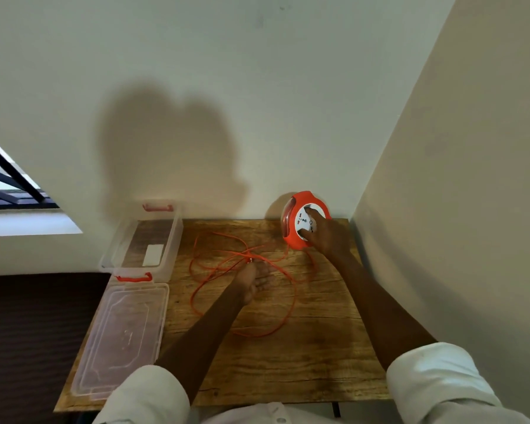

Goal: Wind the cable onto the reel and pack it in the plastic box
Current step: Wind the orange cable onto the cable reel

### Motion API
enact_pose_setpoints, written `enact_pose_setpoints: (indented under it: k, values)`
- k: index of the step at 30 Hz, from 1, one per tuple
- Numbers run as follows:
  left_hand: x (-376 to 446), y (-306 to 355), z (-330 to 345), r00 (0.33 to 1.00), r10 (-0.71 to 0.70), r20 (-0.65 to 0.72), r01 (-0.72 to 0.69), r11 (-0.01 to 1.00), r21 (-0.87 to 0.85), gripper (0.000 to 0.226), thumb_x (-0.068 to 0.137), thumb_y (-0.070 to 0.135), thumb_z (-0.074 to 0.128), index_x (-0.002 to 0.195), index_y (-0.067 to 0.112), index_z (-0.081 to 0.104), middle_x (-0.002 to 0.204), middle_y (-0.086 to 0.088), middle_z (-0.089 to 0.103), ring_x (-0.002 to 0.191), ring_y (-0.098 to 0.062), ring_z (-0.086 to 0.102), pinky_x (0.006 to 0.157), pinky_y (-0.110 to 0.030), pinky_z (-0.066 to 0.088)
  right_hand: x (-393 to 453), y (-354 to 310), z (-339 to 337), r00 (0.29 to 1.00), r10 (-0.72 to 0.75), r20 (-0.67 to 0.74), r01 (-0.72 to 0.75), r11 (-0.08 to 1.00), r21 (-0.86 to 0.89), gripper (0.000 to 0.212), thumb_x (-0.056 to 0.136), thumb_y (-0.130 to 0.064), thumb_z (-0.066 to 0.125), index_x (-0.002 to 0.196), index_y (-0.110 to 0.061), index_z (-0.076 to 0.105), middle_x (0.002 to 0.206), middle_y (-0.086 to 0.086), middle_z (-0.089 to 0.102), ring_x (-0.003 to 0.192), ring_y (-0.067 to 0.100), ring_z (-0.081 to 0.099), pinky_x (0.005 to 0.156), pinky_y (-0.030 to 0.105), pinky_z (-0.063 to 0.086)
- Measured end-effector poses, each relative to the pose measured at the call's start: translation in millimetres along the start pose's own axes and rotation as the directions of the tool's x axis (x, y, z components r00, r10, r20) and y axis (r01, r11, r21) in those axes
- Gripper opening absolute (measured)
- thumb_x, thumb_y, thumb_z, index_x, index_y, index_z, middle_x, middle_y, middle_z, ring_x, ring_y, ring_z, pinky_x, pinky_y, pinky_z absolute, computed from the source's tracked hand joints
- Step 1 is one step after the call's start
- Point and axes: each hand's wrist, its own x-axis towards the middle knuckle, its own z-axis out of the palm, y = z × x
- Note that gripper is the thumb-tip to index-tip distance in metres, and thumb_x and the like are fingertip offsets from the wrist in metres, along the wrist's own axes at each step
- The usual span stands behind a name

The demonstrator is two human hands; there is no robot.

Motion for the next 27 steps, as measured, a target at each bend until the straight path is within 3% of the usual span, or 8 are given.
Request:
enact_pose_setpoints:
  k: [3, 7, 12, 14, 17, 20, 22, 27]
  values:
    - [-0.4, 0.6, -2.3, 1.0, -0.017, 0.006, 0.017, 0.999, -0.042, 0.024, 0.103, 0.016, 0.039, 0.105, 0.011, 0.062, 0.138, -0.018, 0.06, 0.121, -0.033, 0.056, 0.104, -0.041, 0.043, 2.7, -2.8, 2.9, 0.998, -0.063, -0.002, 0.063, 0.997, -0.053, 0.067, 0.096, -0.051, 0.057, 0.155, -0.034, 0.032, 0.15, 0.011, 0.051, 0.132, 0.034, 0.052, 0.107, 0.047, 0.046]
    - [-4.4, 3.6, -4.1, 1.0, -0.021, -0.001, 0.021, 0.996, -0.086, 0.039, 0.103, 0.014, 0.037, 0.138, 0.006, 0.051, 0.138, -0.018, 0.06, 0.109, -0.028, 0.059, 0.082, -0.032, 0.047, 6.1, -3.4, 10.4, 0.983, -0.161, 0.086, 0.175, 0.967, -0.184, 0.064, 0.098, -0.047, 0.055, 0.156, -0.035, 0.029, 0.154, 0.008, 0.046, 0.141, 0.033, 0.04, 0.114, 0.051, 0.038]
    - [-9.6, 12.0, -9.9, 0.999, -0.016, -0.043, 0.009, 0.989, -0.145, 0.04, 0.098, 0.009, 0.043, 0.136, 0.007, 0.054, 0.114, -0.011, 0.07, 0.097, -0.023, 0.066, 0.083, -0.033, 0.046, 6.1, -6.7, 20.1, 0.964, -0.197, 0.176, 0.24, 0.932, -0.271, 0.064, 0.098, -0.046, 0.056, 0.155, -0.036, 0.029, 0.156, 0.005, 0.044, 0.146, 0.032, 0.032, 0.117, 0.052, 0.035]
    - [-9.7, 12.4, -11.6, 0.997, -0.058, -0.04, 0.051, 0.986, -0.162, 0.03, 0.1, 0.016, 0.044, 0.124, 0.009, 0.061, 0.102, -0.006, 0.07, 0.092, -0.022, 0.066, 0.085, -0.035, 0.045, 4.5, -8.3, 22.5, 0.968, -0.189, 0.166, 0.224, 0.947, -0.231, 0.065, 0.097, -0.047, 0.057, 0.155, -0.036, 0.03, 0.155, 0.006, 0.045, 0.144, 0.032, 0.037, 0.115, 0.05, 0.037]
    - [-11.0, 10.1, -12.7, 0.994, -0.086, -0.067, 0.08, 0.993, -0.084, 0.015, 0.101, 0.026, 0.051, 0.095, 0.016, 0.061, 0.086, -0.002, 0.065, 0.076, -0.018, 0.063, 0.068, -0.03, 0.044, 2.5, -9.4, 24.1, 0.988, -0.126, 0.089, 0.135, 0.986, -0.1, 0.068, 0.096, -0.051, 0.059, 0.155, -0.033, 0.032, 0.153, 0.009, 0.048, 0.135, 0.032, 0.05, 0.111, 0.046, 0.045]
    - [-7.9, 6.6, -15.3, 0.981, 0.063, -0.184, -0.047, 0.995, 0.087, 0.009, 0.099, 0.022, 0.056, 0.094, 0.016, 0.06, 0.079, -0.002, 0.062, 0.064, -0.016, 0.057, 0.056, -0.025, 0.039, 3.8, -10.9, 25.5, 0.999, 0.032, 0.036, -0.039, 0.978, 0.206, 0.07, 0.094, -0.053, 0.061, 0.154, -0.03, 0.034, 0.152, 0.01, 0.049, 0.132, 0.034, 0.053, 0.109, 0.047, 0.047]
    - [-6.6, 5.0, -17.6, 0.963, 0.187, -0.193, -0.159, 0.976, 0.151, 0.006, 0.097, 0.014, 0.056, 0.098, 0.017, 0.06, 0.075, -0.001, 0.062, 0.059, -0.014, 0.054, 0.054, -0.023, 0.036, 8.1, -13.2, 24.6, 0.989, 0.144, 0.012, -0.14, 0.929, 0.344, 0.071, 0.093, -0.056, 0.061, 0.154, -0.029, 0.035, 0.154, 0.008, 0.047, 0.135, 0.035, 0.051, 0.109, 0.048, 0.044]
    - [-10.2, 3.9, -21.2, 0.91, 0.387, -0.146, -0.342, 0.903, 0.26, 0.014, 0.095, 0.009, 0.059, 0.093, 0.022, 0.065, 0.08, -0.001, 0.059, 0.067, -0.012, 0.051, 0.056, -0.025, 0.038, 13.0, -14.2, 23.2, 0.984, 0.173, 0.051, -0.18, 0.923, 0.341, 0.073, 0.092, -0.061, 0.059, 0.154, -0.031, 0.034, 0.155, 0.007, 0.046, 0.136, 0.036, 0.049, 0.11, 0.049, 0.044]
